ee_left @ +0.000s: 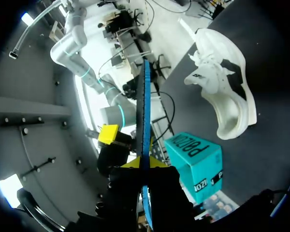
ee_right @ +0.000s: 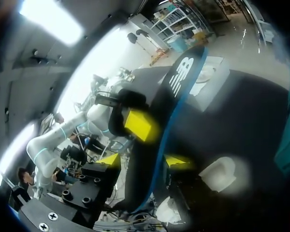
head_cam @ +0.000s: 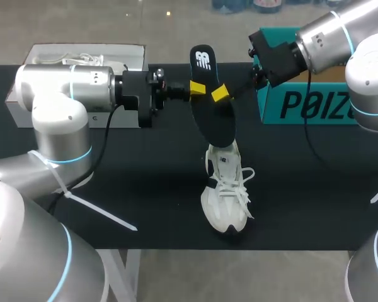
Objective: Take the shoe out of the shoebox, open the shoe tongue, remove and reinsert the insole, then place the shoe into the shoebox
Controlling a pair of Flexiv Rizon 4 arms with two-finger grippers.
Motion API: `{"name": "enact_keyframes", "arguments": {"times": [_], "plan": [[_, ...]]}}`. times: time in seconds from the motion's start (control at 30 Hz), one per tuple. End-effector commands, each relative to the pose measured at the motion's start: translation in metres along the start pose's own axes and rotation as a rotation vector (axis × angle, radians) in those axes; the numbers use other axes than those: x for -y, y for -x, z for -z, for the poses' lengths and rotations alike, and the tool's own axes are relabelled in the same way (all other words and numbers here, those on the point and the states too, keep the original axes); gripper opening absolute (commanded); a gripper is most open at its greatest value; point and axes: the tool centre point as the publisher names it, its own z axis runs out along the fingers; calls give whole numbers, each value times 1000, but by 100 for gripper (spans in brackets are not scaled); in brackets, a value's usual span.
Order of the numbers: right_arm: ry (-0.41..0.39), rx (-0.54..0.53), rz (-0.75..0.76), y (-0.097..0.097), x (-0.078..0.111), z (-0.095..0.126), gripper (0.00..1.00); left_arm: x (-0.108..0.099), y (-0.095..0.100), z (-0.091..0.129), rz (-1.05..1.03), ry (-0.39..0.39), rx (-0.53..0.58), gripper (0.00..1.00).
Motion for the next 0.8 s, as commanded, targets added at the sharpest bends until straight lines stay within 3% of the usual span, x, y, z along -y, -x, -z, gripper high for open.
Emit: {"name": "enact_keyframes", "arguments": {"times": [0.03, 0.13, 0.2, 0.23, 0.3, 0.77, 0.8], "plan": [[3, 1, -1, 3, -2, -1, 49, 0, 0, -1, -2, 3, 0, 0], [6, 4, -1, 4, -2, 0, 41, 0, 0, -1, -2, 3, 0, 0], [10, 6, -2, 5, -3, 2, 20, 0, 0, -1, -2, 3, 0, 0], [11, 6, -2, 5, -3, 2, 17, 0, 0, -1, -2, 3, 0, 0], [14, 11, -5, 5, -3, 2, 0, 0, 0, -1, -2, 3, 0, 0], [15, 14, 3, -1, -3, 2, 0, 0, 0, -1, -2, 3, 0, 0], [14, 15, 4, -2, -4, 2, 0, 0, 0, -1, -2, 3, 0, 36]]}}
